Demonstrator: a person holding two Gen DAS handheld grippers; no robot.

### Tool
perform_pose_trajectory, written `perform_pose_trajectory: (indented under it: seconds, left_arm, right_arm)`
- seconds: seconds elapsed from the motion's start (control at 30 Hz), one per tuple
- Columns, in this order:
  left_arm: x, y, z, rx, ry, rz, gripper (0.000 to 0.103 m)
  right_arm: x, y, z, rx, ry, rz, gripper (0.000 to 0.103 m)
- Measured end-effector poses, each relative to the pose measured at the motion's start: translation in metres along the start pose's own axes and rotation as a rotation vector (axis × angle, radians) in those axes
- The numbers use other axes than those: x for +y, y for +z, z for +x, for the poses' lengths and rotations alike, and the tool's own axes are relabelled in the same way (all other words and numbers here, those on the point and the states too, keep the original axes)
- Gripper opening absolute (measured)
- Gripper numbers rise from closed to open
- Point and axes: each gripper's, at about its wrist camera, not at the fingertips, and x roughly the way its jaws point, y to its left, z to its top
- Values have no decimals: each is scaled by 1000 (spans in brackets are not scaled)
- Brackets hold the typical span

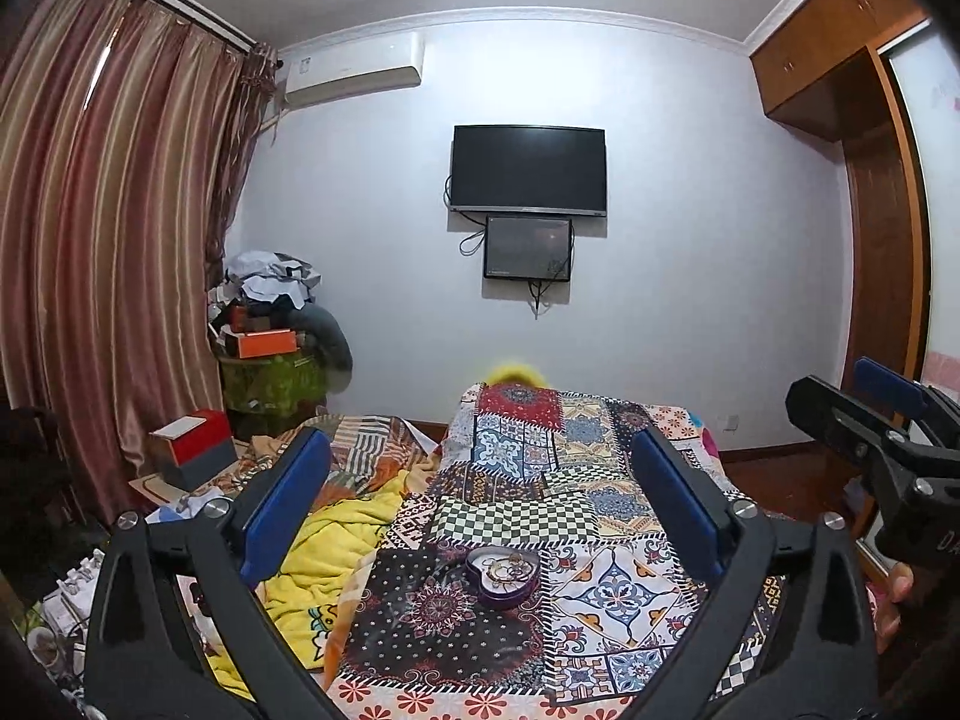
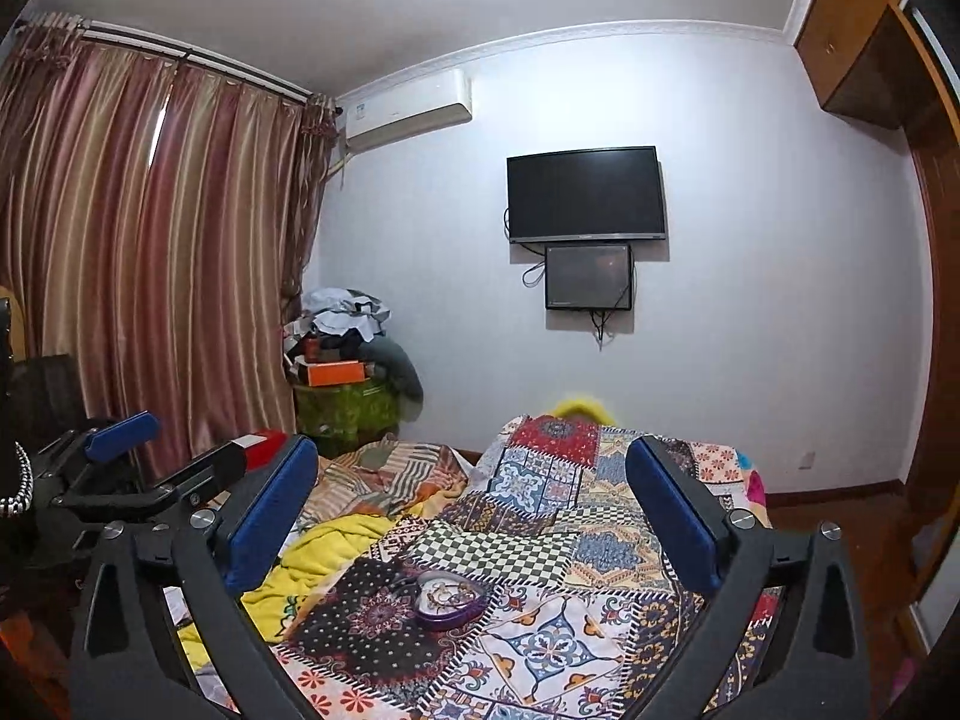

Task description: Organize jewelry

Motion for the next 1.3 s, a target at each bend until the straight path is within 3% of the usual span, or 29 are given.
perform_pose_trajectory:
  seconds: [1.3]
  left_arm:
    - [-6,-3,8,15,-5,-2,102]
  right_arm:
    - [-10,-6,-1,58,-3,30,102]
